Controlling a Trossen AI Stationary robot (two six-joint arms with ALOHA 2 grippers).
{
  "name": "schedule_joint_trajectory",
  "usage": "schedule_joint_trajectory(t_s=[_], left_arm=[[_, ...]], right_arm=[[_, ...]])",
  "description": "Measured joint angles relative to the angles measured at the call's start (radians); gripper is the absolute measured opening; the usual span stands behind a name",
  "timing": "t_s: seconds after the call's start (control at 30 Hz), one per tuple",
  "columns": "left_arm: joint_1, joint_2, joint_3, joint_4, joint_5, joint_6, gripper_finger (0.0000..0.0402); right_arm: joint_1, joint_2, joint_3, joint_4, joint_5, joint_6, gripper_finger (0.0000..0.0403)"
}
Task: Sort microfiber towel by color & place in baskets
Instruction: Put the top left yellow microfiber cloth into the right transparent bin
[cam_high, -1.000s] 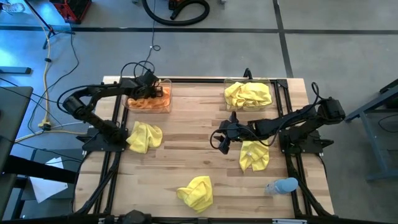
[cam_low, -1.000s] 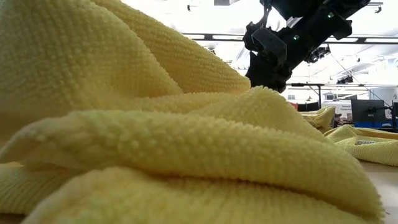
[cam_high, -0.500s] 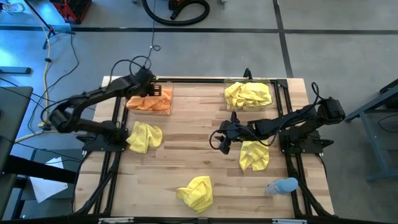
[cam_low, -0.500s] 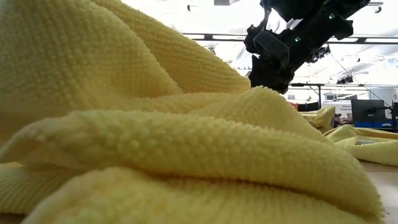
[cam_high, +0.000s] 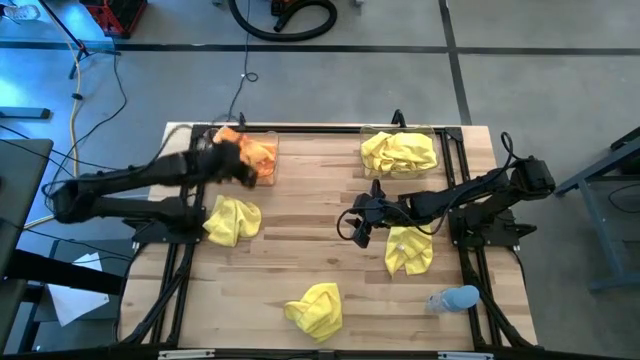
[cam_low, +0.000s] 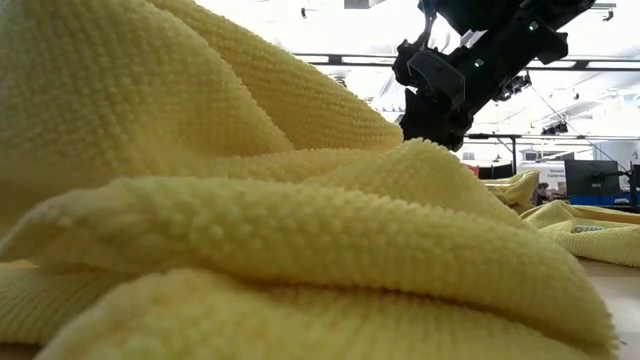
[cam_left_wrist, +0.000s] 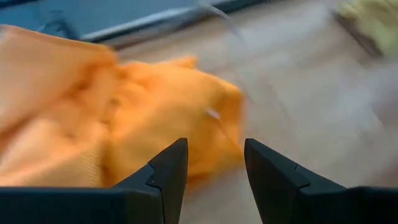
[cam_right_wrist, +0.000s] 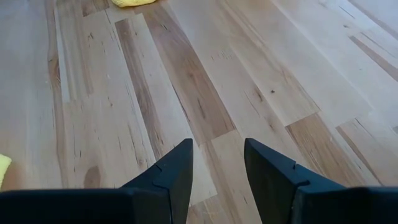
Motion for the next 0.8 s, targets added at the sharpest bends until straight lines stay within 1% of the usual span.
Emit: schedule_joint_trajectory(t_s=[0.1,0.23,0.3,0.37,0.47,0.63,0.73,0.8], left_arm=[[-0.19,-0.03,-0.049,0.007,-0.051,-0.011,0.0146],[-0.435,-0.036,-0.118,0.065,-0.175,-0.04,0.0146],[-0.53,-0.034,-0.147,0.11,-0.23,-0.029,0.0146],[-0.608,-0.033,-0.17,0.142,-0.26,0.001,0.0146],[-0.681,-0.034,-0.188,0.179,-0.273,0.046,0.0146],[-0.718,-0.033,-0.241,0.175,-0.261,0.058,0.0146],[-0.718,-0.033,-0.267,0.136,-0.168,0.026,0.0146],[-0.712,-0.033,-0.267,0.06,-0.11,-0.043,0.0146]], right_arm=[[0.0,0.0,0.0,0.0,0.0,0.006,0.0138],[0.003,0.013,0.0,0.0,0.018,0.042,0.0138],[0.003,0.027,0.0,0.006,0.035,0.048,0.0138],[0.001,0.037,0.0,0.008,0.048,0.045,0.0138],[-0.01,0.049,0.0,0.038,0.06,0.045,0.0138],[-0.027,0.05,0.0,0.152,0.051,0.009,0.0138],[-0.015,0.05,0.0,0.228,0.048,-0.001,0.0138],[-0.004,0.05,0.0,0.246,0.047,-0.013,0.0138]])
